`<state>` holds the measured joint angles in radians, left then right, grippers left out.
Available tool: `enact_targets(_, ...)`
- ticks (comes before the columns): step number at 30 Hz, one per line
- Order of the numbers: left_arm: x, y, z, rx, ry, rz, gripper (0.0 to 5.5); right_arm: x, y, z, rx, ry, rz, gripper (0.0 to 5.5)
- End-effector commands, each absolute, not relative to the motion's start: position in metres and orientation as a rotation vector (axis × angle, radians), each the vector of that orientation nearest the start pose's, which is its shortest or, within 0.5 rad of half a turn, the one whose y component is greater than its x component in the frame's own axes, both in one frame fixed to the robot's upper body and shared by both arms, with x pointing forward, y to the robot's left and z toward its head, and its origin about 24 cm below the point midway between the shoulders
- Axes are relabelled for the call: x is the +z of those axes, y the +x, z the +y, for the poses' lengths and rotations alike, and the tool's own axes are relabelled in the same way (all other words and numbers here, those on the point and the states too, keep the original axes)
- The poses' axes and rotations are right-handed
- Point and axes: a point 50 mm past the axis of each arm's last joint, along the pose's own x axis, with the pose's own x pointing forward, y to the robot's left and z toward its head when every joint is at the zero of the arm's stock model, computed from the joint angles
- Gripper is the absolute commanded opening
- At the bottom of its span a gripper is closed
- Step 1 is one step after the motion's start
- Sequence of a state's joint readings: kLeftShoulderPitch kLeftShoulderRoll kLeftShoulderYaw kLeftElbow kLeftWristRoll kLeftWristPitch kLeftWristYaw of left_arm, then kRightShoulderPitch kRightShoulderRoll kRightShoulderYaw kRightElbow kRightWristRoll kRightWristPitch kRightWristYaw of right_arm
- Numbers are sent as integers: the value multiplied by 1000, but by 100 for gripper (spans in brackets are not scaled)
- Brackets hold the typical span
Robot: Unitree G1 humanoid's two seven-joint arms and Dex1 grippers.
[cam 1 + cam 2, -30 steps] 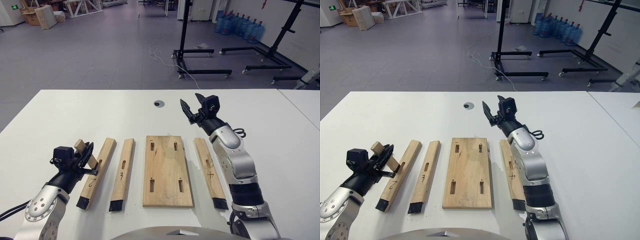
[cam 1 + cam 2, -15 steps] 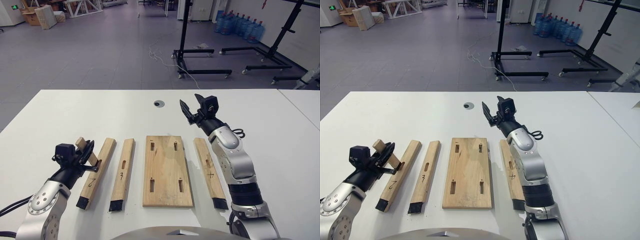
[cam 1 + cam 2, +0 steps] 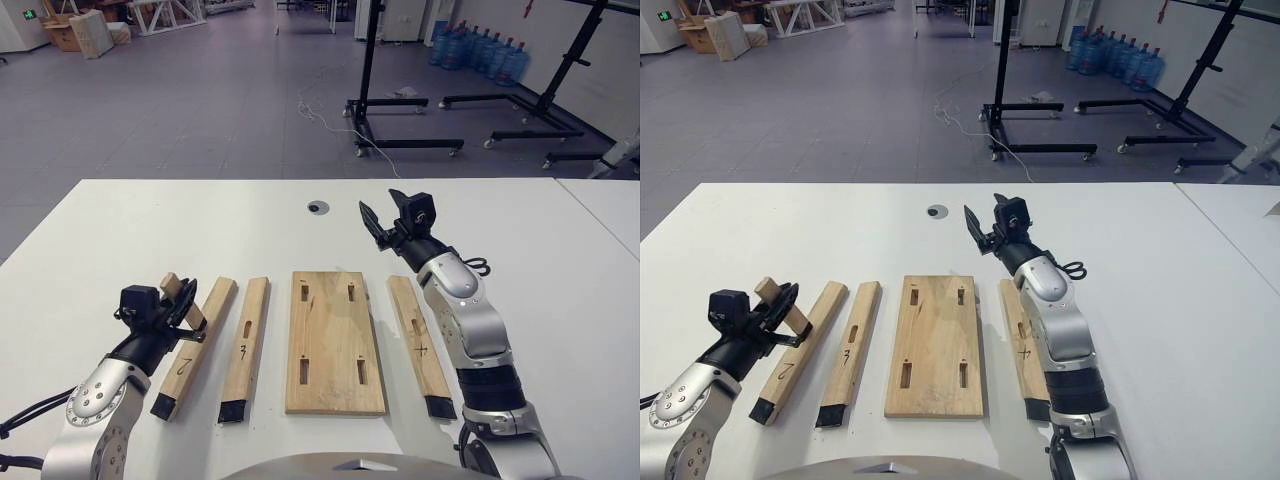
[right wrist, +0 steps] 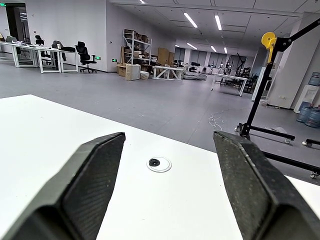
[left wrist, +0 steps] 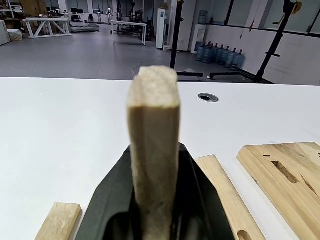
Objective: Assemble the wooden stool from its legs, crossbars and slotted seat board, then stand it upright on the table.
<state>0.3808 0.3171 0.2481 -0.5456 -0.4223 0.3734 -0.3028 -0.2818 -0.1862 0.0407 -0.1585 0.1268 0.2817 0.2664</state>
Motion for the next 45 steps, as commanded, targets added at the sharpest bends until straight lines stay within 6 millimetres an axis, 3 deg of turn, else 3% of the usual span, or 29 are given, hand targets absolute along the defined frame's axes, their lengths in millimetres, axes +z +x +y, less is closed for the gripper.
enact_targets(1,76,171,228,-162,-32,178,39,127,295,-135,391,-107,-123,324)
enact_targets(13,59,165,227,-178,28,244,39,128,297,-136,380,-105,-128,324)
enact_targets(18,66,172,234,-133,-60,197,39,128,298,-137,369,-113,-130,324)
enact_targets(25,71,175,235,-149,-45,182,39,127,298,-140,357,-112,-135,324)
enact_targets(45,70,161,222,-151,-44,225,39,125,294,-143,361,-113,-115,324)
